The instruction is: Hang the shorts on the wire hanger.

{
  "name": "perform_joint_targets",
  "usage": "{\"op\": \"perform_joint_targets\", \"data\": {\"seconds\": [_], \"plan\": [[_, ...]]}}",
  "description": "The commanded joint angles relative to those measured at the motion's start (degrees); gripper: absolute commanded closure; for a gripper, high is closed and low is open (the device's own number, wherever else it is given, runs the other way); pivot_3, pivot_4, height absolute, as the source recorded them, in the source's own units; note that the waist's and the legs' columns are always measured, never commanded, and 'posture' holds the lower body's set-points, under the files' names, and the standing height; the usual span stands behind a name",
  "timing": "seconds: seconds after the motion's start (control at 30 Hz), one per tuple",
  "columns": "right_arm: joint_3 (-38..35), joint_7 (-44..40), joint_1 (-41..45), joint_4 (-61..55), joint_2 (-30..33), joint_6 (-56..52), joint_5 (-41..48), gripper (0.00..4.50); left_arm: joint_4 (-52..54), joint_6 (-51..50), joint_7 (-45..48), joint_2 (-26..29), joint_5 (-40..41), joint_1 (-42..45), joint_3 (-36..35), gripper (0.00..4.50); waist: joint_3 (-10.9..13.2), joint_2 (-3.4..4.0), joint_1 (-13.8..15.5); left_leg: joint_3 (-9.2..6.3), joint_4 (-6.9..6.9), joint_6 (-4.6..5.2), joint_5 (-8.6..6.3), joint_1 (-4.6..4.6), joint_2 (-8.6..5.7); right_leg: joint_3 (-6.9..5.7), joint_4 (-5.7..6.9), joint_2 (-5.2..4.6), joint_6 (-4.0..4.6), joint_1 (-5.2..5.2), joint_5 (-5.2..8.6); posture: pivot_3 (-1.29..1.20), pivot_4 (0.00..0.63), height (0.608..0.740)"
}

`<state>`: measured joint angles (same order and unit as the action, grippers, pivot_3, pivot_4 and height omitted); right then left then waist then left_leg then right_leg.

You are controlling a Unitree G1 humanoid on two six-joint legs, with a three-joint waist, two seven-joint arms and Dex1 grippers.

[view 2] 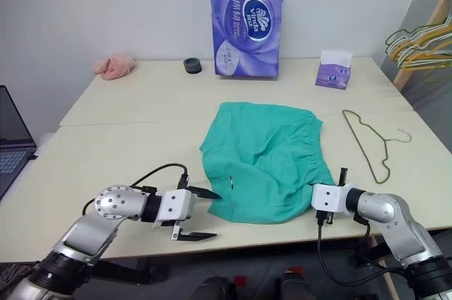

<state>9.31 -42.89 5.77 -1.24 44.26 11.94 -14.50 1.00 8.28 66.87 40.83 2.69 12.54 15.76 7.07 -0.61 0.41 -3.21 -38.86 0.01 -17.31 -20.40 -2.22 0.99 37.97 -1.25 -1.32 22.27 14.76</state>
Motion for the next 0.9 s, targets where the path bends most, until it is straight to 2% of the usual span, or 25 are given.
{"op": "perform_joint_targets", "data": {"seconds": [0.03, 0.33, 0.43, 0.83, 0.9], "plan": [[-0.8, -0.3, 0.9, -2.1, 0.0, -0.2, 1.2, 4.50, -3.1, 6.2, -3.1, -1.8, -3.8, 1.9, 1.3, 0.03, 0.0, 0.00, 0.0, 0.00, 0.00, 0.00, 0.00, 0.00, 0.00, 0.01, -0.01, 0.00, 0.00, 0.00, 0.00, 0.00, 0.077, 0.740], [-1.0, -0.8, 0.4, -2.8, 0.1, -0.4, 1.5, 4.50, -10.1, 12.1, -4.9, -2.7, -8.2, 2.2, 4.4, 0.03, -0.2, 0.21, -0.2, 0.02, 0.01, 0.01, 0.00, 0.12, -0.01, 0.02, 0.01, -0.02, -0.05, -0.10, 0.01, -0.01, 0.079, 0.740], [-1.1, -1.0, 0.3, -3.1, 0.2, -0.4, 1.7, 4.50, -11.3, 12.3, -4.5, -2.6, -8.0, 2.2, 4.8, 0.60, -0.4, 0.39, -0.3, 0.03, 0.01, 0.01, 0.00, 0.26, -0.01, 0.02, 0.01, -0.01, -0.13, -0.22, 0.06, -0.01, 0.080, 0.740], [-1.6, -2.1, 1.1, -5.3, 0.0, -1.1, 4.1, 4.50, -13.1, 5.9, -5.5, -5.3, -2.2, 4.0, 2.1, 4.33, -0.4, 0.49, -0.3, 0.05, 0.01, 0.02, 0.00, 0.35, -0.01, 0.03, 0.02, -0.01, -0.20, -0.30, 0.10, -0.01, 0.077, 0.740], [-1.8, -2.4, 1.3, -6.1, -0.1, -1.8, 4.9, 4.50, -13.7, 6.1, -6.0, -5.8, -2.2, 4.9, 1.6, 4.45, -0.4, 0.48, -0.3, 0.04, 0.01, 0.02, 0.00, 0.35, -0.01, 0.01, 0.02, -0.01, -0.21, -0.29, 0.10, -0.01, 0.076, 0.740]]}}
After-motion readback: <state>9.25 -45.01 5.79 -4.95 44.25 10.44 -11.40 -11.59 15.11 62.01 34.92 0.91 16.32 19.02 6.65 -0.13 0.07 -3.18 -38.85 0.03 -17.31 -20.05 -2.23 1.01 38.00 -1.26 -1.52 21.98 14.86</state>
